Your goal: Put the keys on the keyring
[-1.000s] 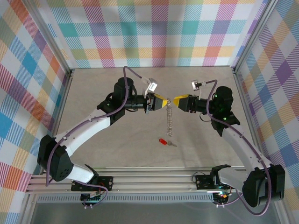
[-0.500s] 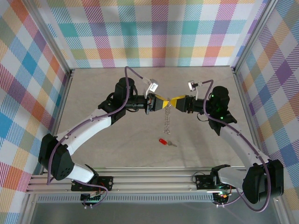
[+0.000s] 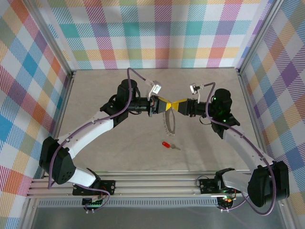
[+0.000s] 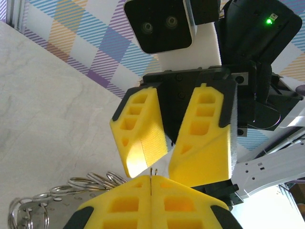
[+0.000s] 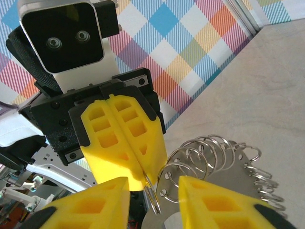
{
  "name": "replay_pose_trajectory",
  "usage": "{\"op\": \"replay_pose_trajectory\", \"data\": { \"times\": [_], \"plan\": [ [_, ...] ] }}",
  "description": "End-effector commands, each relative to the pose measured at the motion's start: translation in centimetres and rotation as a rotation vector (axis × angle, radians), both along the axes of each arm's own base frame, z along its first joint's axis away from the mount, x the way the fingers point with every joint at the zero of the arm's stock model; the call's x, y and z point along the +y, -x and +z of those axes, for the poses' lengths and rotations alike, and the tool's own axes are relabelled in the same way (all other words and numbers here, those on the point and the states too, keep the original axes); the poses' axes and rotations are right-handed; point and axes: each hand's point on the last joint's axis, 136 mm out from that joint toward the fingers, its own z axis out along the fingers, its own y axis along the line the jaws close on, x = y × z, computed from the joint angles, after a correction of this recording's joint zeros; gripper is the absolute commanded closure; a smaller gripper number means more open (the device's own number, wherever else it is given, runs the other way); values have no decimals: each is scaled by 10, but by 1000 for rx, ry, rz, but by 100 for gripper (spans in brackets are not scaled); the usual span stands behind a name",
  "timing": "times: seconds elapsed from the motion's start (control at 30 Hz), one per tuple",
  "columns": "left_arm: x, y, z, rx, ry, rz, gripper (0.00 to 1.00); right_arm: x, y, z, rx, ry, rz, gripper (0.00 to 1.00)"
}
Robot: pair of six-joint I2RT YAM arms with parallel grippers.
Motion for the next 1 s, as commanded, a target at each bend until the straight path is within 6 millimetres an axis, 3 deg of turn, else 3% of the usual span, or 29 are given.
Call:
{"op": "replay_pose_trajectory", "data": {
  "times": [0.0, 0.3, 0.47, 0.73, 0.87, 0.97],
  "plan": [
    [-4, 3, 34, -86, 74, -28, 100, 3, 4, -1, -16, -6, 26, 73],
    [-5, 2, 34, -86, 76, -27, 100, 3, 6, -2, -19, -2, 28, 100],
    [-3, -1, 38, -79, 87, 3, 100, 1, 2, -1, -34, 4, -4, 100],
    [20, -25, 42, -66, 101, 248, 100, -1, -2, 10, -72, 5, -49, 100],
    [34, -35, 44, -39, 94, 362, 93, -3, -3, 16, -96, 6, -70, 100],
    [46, -44, 39, 8, 66, 461, 73, -4, -4, 20, -106, 5, -83, 100]
  ]
}}
